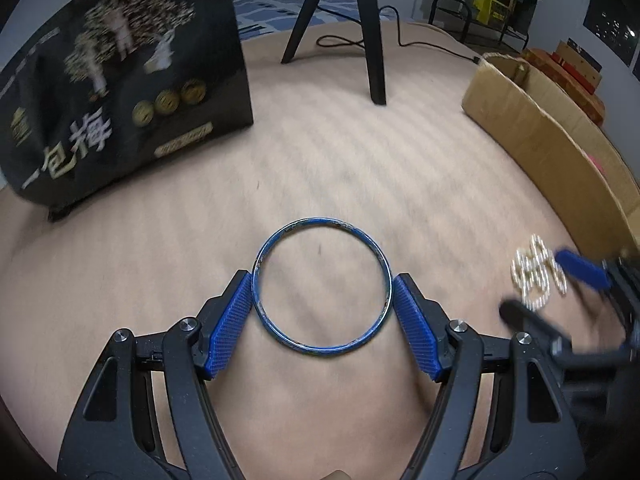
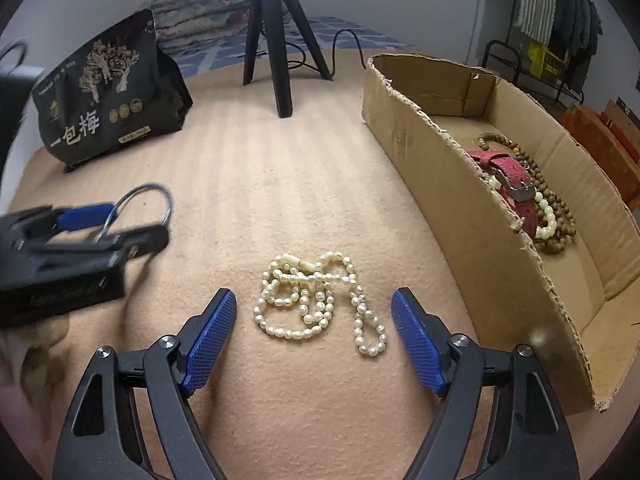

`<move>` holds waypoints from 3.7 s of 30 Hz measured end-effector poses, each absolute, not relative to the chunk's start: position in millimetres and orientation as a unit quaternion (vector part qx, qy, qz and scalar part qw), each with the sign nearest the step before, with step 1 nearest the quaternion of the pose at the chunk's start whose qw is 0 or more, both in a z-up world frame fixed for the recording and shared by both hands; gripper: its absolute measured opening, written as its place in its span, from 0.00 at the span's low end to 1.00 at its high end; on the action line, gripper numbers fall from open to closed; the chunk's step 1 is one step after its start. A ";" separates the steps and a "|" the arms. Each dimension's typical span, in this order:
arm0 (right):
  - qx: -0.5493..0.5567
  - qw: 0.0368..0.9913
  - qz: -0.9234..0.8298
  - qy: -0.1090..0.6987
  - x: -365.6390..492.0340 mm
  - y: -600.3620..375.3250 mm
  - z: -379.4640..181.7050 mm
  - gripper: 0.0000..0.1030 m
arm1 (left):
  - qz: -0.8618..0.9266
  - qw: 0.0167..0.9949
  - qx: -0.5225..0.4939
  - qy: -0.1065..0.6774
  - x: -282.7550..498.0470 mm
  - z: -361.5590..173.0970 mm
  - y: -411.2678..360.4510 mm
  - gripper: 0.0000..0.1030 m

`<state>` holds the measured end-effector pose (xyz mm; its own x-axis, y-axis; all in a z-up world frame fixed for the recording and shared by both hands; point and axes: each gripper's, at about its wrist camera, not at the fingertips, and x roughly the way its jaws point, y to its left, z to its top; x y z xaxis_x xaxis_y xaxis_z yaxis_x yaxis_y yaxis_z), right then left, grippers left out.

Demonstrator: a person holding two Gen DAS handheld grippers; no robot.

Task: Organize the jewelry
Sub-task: 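Close left tool on the blue bangle while right tool grasps the pearl necklace, then carry the bangle in the left tool and necklace in the right tool over the box, then open left tool to drop the bangle while right tool releases the necklace into the box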

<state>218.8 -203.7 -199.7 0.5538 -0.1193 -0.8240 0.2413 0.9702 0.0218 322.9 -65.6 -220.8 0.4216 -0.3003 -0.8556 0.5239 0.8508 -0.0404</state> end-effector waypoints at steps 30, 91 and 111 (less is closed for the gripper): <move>0.039 0.897 0.036 0.438 198.0 -203.3 -166.1 0.05 | -0.224 0.841 0.116 0.479 236.8 -172.9 -40.1 0.71; 0.038 0.929 0.030 0.367 160.8 -383.7 -52.3 0.05 | -0.241 0.873 0.012 0.423 277.7 -79.7 -227.3 0.71; 0.051 0.923 0.025 0.381 163.1 -391.4 -59.7 0.06 | -0.237 0.877 0.037 0.416 290.0 -80.4 -268.7 0.73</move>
<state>163.1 -391.4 -59.7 0.7084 0.0849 -0.7007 -0.0064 0.9935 0.1139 290.0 -268.8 -80.4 0.5410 -0.3848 -0.7478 0.4472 0.8847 -0.1317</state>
